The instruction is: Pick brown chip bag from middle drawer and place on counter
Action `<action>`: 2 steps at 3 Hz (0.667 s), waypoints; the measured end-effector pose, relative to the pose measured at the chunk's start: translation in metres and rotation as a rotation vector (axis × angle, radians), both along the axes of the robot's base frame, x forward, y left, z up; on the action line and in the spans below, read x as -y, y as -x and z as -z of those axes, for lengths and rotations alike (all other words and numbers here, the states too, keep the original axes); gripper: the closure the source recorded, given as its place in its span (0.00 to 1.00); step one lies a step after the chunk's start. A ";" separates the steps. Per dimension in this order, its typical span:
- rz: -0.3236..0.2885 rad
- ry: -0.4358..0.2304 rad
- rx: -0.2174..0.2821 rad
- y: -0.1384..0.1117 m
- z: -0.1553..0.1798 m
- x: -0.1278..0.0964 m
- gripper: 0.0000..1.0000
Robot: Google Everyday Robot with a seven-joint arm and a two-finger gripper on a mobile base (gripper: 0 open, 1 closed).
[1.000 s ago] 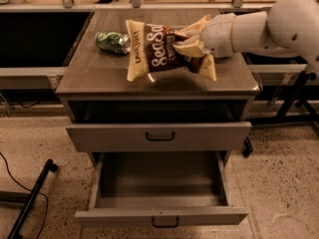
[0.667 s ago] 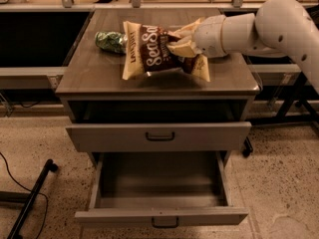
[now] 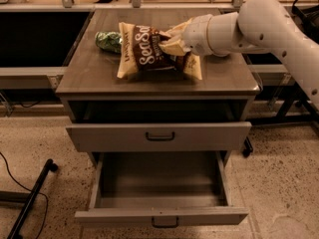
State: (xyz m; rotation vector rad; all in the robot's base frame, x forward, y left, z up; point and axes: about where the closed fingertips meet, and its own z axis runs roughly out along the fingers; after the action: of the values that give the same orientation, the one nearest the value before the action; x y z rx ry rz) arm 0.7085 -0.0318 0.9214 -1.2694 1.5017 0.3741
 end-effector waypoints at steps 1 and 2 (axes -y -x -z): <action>0.008 0.001 -0.009 -0.005 0.001 -0.004 0.39; 0.012 0.003 -0.011 -0.006 -0.002 -0.005 0.17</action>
Offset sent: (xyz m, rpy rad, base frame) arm 0.0081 -0.0006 0.0074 -0.0067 0.0112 -0.0275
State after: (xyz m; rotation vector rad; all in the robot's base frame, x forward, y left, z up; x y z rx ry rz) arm 0.7145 -0.0272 0.9231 -1.2617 1.5196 0.3718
